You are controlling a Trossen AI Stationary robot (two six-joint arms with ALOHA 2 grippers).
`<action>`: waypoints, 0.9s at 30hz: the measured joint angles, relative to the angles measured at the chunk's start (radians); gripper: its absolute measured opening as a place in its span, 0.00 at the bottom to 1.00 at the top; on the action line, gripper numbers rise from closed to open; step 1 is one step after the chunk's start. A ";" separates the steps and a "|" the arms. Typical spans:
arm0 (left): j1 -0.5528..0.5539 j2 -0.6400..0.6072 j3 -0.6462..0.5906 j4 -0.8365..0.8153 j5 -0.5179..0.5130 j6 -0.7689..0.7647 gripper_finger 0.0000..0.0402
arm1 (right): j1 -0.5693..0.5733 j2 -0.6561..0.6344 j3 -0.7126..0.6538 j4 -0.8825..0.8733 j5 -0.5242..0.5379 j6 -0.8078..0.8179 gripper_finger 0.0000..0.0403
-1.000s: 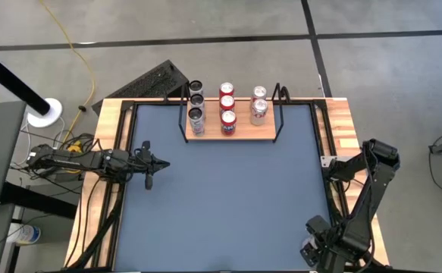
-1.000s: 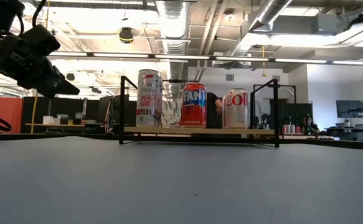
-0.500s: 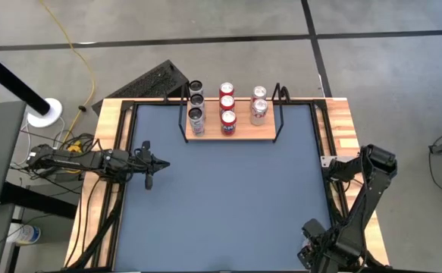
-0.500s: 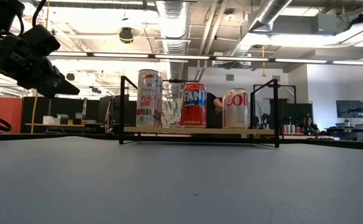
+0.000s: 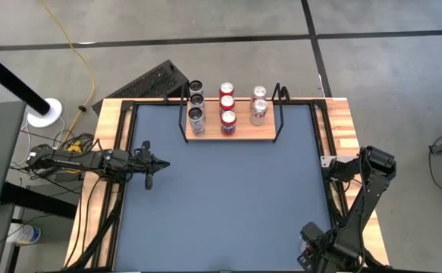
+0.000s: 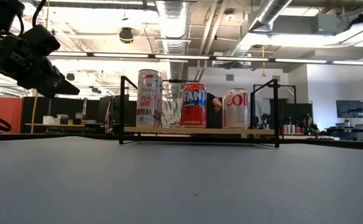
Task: Place canned beverage on shelf
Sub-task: Put the red-silver soda can on the shelf aligned with the other red-silver soda cans
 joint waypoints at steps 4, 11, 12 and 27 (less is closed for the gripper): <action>0.000 0.000 0.000 0.000 0.000 0.000 0.00 | -0.005 -0.001 0.001 -0.023 0.020 -0.098 0.70; 0.000 0.000 0.000 0.000 0.000 0.000 0.00 | -0.025 -0.021 0.014 -0.061 0.033 -0.209 0.70; 0.000 0.000 0.000 0.000 0.000 0.000 0.00 | -0.032 -0.030 0.023 -0.073 0.044 -0.224 0.70; 0.000 0.000 0.000 0.000 0.000 0.000 0.00 | -0.187 -0.068 0.051 -0.155 0.093 -0.473 0.70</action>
